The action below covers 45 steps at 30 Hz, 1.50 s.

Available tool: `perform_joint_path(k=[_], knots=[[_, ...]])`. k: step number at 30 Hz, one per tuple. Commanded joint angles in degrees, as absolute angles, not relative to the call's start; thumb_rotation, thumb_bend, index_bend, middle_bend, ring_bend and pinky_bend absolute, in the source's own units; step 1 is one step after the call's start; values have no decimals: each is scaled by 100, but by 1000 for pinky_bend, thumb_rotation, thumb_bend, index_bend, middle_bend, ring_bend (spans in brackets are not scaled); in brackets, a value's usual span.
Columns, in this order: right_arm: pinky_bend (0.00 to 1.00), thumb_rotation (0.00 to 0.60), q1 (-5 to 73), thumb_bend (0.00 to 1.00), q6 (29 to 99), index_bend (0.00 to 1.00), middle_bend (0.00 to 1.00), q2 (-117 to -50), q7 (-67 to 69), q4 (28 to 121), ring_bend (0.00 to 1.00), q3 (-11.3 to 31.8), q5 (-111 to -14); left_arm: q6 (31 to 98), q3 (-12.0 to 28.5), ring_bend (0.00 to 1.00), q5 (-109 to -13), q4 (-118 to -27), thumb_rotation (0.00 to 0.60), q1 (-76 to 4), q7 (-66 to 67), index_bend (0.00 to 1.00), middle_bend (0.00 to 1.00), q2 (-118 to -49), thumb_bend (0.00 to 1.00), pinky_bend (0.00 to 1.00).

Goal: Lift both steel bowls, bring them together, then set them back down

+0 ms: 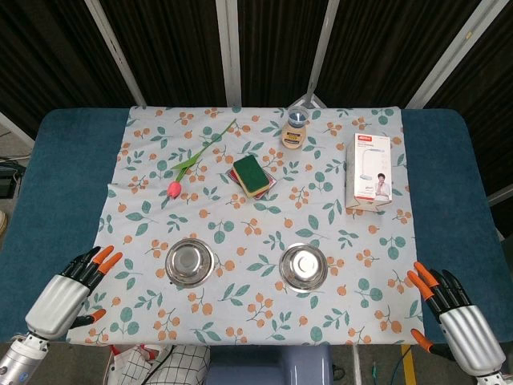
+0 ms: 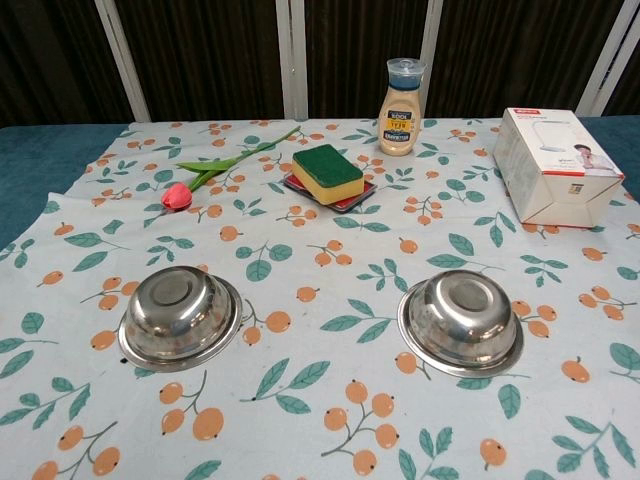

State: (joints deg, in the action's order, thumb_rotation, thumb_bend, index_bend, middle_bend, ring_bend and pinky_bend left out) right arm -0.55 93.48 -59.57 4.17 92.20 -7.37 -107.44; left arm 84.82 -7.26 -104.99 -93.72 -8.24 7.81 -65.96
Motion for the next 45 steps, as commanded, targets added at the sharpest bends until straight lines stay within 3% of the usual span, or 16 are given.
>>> perform_joint_path(k=[1, 11, 17, 36, 45], knots=[[0, 600, -58, 264, 9344, 0, 0, -5956, 409, 9217, 0, -744, -10746, 8465, -724, 7, -10505, -9371, 600, -829, 809, 0, 0, -6612, 78, 160], [0, 600, -4, 265, 9246, 0, 0, -5966, 445, 9218, 0, -690, -10624, 8143, -678, 7, -10502, -9366, 600, -1007, 917, 0, 0, -6805, 78, 160], [0, 600, 91, 264, 9037, 0, 0, -6001, 461, 9229, 0, -620, -10438, 7441, -494, 7, -10194, -9561, 600, -1348, 1256, 0, 0, -7072, 78, 160], [0, 600, 252, 264, 8732, 0, 0, -5978, 596, 9262, 0, -453, -10001, 5586, 445, 0, -8175, -9655, 600, -2434, 3164, 0, 3, -8496, 108, 162], [0, 600, 295, 264, 8677, 0, 0, -5830, 999, 9239, 0, -421, -9845, 5365, 574, 0, -7410, -9554, 600, -2813, 3886, 0, 1, -8937, 108, 165]])
